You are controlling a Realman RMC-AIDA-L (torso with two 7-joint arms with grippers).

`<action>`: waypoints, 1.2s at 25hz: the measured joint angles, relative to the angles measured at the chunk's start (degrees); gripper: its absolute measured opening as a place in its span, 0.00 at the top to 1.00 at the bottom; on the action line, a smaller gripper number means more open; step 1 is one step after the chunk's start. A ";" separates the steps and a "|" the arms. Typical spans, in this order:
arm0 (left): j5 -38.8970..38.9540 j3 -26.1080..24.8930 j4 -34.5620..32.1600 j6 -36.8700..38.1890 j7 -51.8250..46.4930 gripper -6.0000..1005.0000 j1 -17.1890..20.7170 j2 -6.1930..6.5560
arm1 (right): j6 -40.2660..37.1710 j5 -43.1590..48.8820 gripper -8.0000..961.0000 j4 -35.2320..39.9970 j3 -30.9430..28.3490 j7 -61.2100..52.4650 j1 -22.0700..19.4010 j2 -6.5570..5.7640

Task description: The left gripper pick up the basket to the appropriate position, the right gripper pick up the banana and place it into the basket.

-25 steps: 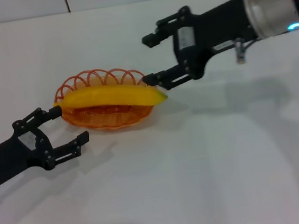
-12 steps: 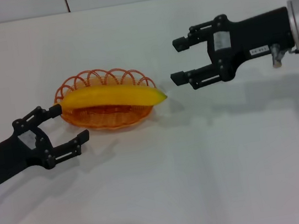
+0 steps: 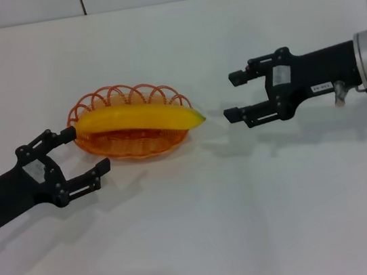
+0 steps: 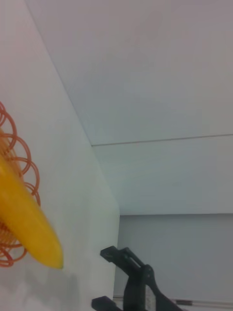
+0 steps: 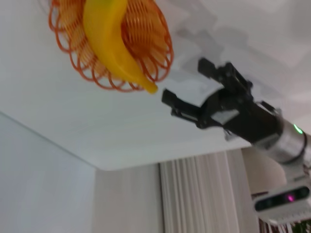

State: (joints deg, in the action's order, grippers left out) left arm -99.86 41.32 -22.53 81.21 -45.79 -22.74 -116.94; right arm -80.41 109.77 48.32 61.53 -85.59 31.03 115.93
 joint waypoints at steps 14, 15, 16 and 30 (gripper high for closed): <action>0.03 -0.10 0.04 0.00 0.09 0.10 0.07 0.05 | 0.29 1.66 0.23 -1.22 -0.05 0.48 -0.79 -0.01; 0.03 -0.10 0.04 0.00 0.09 0.10 0.07 0.05 | 0.29 1.66 0.23 -1.24 -0.02 0.49 -0.86 -0.01; 0.03 -0.10 0.03 0.00 0.11 0.10 0.07 0.05 | 0.28 1.66 0.23 -1.27 -0.01 0.52 -1.02 -0.01; -0.07 -0.10 0.26 -0.81 0.18 0.10 0.64 0.05 | 0.32 2.34 0.23 -1.31 -0.10 0.68 -2.11 -0.01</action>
State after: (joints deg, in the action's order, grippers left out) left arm -99.93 41.22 -22.27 80.40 -45.62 -22.10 -116.89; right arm -80.10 112.11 47.02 61.43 -84.91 28.91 115.93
